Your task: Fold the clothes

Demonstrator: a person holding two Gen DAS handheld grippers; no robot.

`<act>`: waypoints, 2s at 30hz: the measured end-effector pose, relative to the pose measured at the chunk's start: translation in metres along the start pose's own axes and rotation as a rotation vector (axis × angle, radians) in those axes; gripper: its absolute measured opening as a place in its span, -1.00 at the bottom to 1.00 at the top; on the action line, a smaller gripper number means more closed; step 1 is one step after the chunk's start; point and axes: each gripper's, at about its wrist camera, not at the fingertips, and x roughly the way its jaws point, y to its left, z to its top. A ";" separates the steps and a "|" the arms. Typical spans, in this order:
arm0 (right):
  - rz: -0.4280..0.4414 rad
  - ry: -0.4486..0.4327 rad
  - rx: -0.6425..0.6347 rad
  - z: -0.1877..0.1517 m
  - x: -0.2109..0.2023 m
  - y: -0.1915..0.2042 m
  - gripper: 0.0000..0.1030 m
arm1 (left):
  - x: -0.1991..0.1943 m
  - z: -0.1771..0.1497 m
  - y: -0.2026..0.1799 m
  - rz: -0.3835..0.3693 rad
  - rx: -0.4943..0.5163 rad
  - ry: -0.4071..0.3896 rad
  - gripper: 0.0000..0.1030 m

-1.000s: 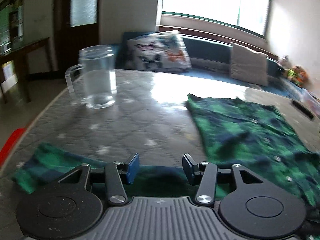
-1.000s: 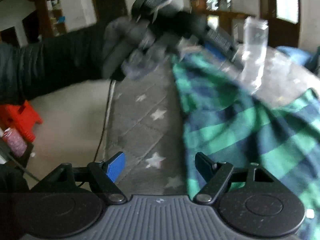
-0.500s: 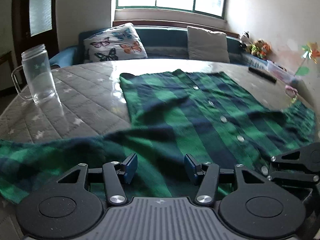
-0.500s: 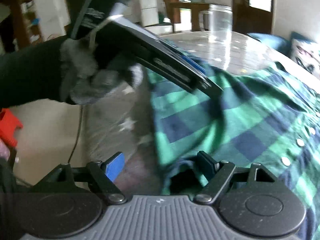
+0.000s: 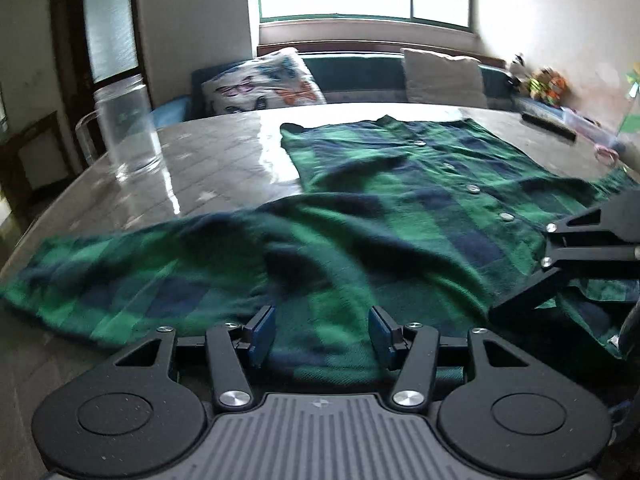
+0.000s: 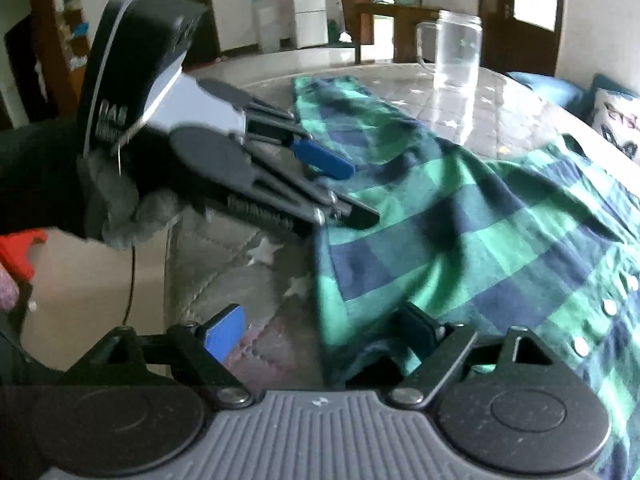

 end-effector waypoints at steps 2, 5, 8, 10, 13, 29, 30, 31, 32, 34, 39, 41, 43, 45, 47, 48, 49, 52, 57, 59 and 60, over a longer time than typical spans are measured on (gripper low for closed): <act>0.003 0.006 -0.018 0.000 -0.001 0.003 0.71 | -0.007 -0.003 0.010 0.009 -0.029 -0.004 0.02; 0.017 -0.004 0.000 0.005 -0.004 -0.001 0.71 | -0.017 -0.005 0.032 0.016 -0.105 -0.014 0.01; 0.019 -0.016 0.014 0.013 -0.001 -0.007 0.71 | -0.024 -0.004 0.062 0.070 -0.193 -0.024 0.01; 0.017 -0.023 0.019 0.019 0.003 -0.010 0.71 | -0.025 0.000 0.082 0.128 -0.242 -0.028 0.01; 0.011 -0.031 0.021 0.028 0.013 -0.011 0.70 | -0.023 0.006 0.119 0.235 -0.334 -0.031 0.00; 0.050 -0.029 0.002 0.044 0.041 0.000 0.50 | 0.015 0.014 0.248 0.475 -0.654 -0.019 -0.22; 0.050 -0.031 0.003 0.045 0.041 0.000 0.50 | 0.016 0.014 0.251 0.477 -0.656 -0.022 -0.32; 0.050 -0.033 0.004 0.045 0.040 0.000 0.50 | 0.017 0.015 0.252 0.478 -0.653 -0.023 -0.49; 0.050 -0.035 0.005 0.045 0.040 0.000 0.50 | 0.018 0.015 0.254 0.478 -0.650 -0.024 -0.61; 0.044 -0.041 0.007 0.045 0.038 0.000 0.50 | 0.018 0.015 0.257 0.469 -0.657 -0.032 -0.86; 0.024 -0.073 0.034 0.046 0.024 -0.004 0.45 | 0.004 0.026 0.244 0.409 -0.653 -0.109 -0.91; 0.013 -0.088 0.053 0.046 0.017 -0.008 0.44 | -0.006 0.039 0.228 0.361 -0.617 -0.149 -0.91; -0.005 -0.104 0.077 0.045 0.009 -0.013 0.41 | -0.016 0.051 0.210 0.304 -0.587 -0.190 -0.92; -0.029 -0.122 0.108 0.044 -0.001 -0.020 0.36 | -0.027 0.064 0.187 0.232 -0.553 -0.229 -0.92; -0.050 -0.142 0.147 0.040 -0.013 -0.028 0.32 | -0.036 0.074 0.163 0.156 -0.516 -0.251 -0.92; -0.060 -0.153 0.169 0.037 -0.020 -0.033 0.30 | -0.040 0.079 0.150 0.120 -0.494 -0.263 -0.92; -0.071 -0.164 0.192 0.035 -0.026 -0.038 0.28 | -0.044 0.082 0.136 0.087 -0.470 -0.272 -0.92; -0.099 -0.197 0.273 0.026 -0.047 -0.056 0.21 | -0.054 0.089 0.094 -0.024 -0.405 -0.291 -0.92; -0.151 -0.275 0.445 -0.001 -0.089 -0.095 0.19 | -0.055 0.088 0.025 -0.195 -0.297 -0.271 -0.92; -0.153 -0.302 0.504 -0.012 -0.102 -0.107 0.18 | -0.049 0.083 -0.002 -0.250 -0.253 -0.240 -0.92; -0.147 -0.313 0.535 -0.018 -0.107 -0.113 0.17 | -0.045 0.078 -0.018 -0.276 -0.230 -0.221 -0.92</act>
